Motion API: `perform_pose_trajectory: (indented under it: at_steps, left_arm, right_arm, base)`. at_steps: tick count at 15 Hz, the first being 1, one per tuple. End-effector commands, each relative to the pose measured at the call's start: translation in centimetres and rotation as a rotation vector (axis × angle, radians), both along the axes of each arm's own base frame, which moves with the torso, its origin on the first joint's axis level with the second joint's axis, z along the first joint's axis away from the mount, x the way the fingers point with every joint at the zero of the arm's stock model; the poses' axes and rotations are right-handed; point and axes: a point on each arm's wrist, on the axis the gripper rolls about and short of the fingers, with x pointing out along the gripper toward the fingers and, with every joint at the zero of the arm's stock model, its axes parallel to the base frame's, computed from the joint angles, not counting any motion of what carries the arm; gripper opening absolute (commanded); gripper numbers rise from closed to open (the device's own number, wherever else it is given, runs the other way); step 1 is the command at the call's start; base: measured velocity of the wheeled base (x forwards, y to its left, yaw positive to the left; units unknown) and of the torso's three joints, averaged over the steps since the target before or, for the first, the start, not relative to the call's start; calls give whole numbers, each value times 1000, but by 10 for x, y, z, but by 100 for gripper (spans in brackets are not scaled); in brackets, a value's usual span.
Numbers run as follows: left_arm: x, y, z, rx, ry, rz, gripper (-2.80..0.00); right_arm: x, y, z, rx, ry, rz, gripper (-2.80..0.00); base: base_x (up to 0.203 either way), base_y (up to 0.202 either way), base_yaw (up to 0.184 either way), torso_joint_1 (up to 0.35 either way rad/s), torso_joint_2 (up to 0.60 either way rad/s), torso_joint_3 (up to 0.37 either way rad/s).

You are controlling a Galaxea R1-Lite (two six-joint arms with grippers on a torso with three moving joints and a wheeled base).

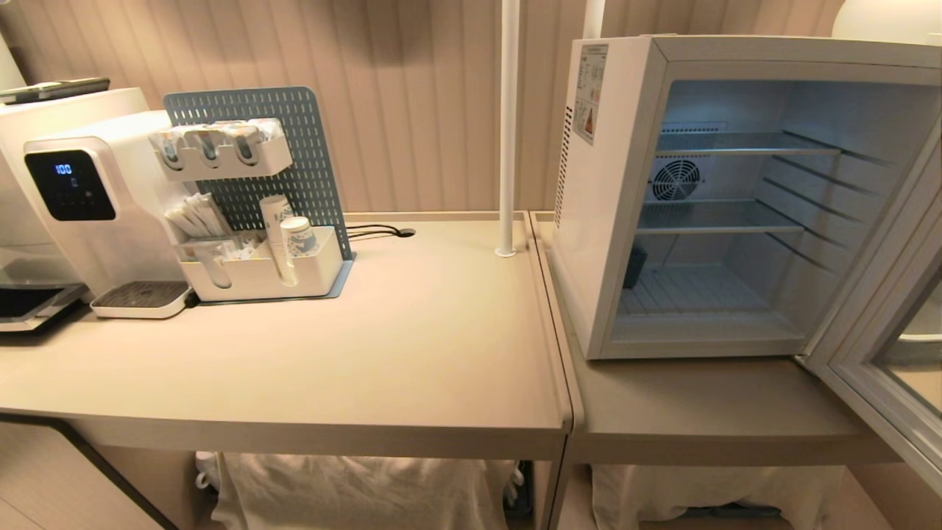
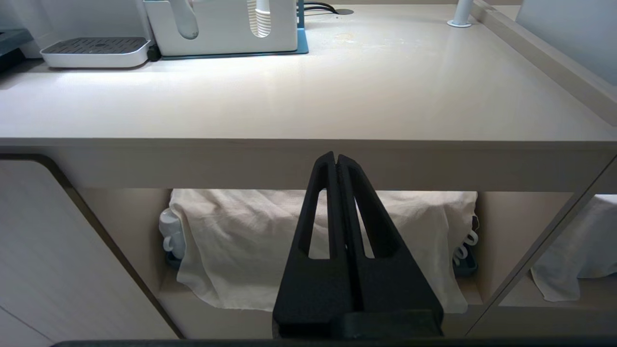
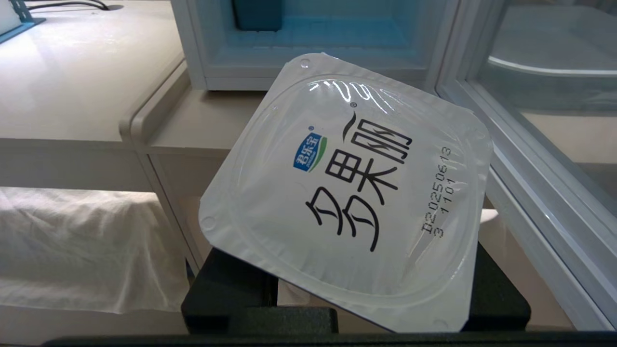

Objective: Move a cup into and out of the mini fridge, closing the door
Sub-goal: Put the yoghurt in the freezer

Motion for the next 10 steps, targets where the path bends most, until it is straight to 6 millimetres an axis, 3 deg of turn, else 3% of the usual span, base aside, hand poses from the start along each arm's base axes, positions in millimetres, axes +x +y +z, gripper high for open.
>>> perform_pose_trajectory:
  at_steps: [1,3,4,7,8,10]
  left_arm:
    - [0,0,0,0,-1,0,-280]
    - [0,0,0,0,-1,0,-280]
    - [0,0,0,0,-1,0,-280]
    - [0,0,0,0,-1,0,-280]
    - [0,0,0,0,-1,0,-280]
    - [0,0,0,-2,-1,0,-280]
  right_arm:
    - [0,0,0,0,1,1,-280]
    - [-1,0,4,17,-19,-2,-280]
    - [-4,0,16,36,-72,-1,-280]
    - [-22,1,87,52,-191,32,-280]
    - [-15,1,108,56,-143,41,-280]
    - [21,2,147,59,16,65,-280]
  base:
    - [0,0,0,0,0,0]
    - [0,0,0,0,0,0]
    - [0,0,0,0,0,0]
    - [0,0,0,0,0,0]
    - [0,0,0,0,0,0]
    - [0,0,0,0,0,0]
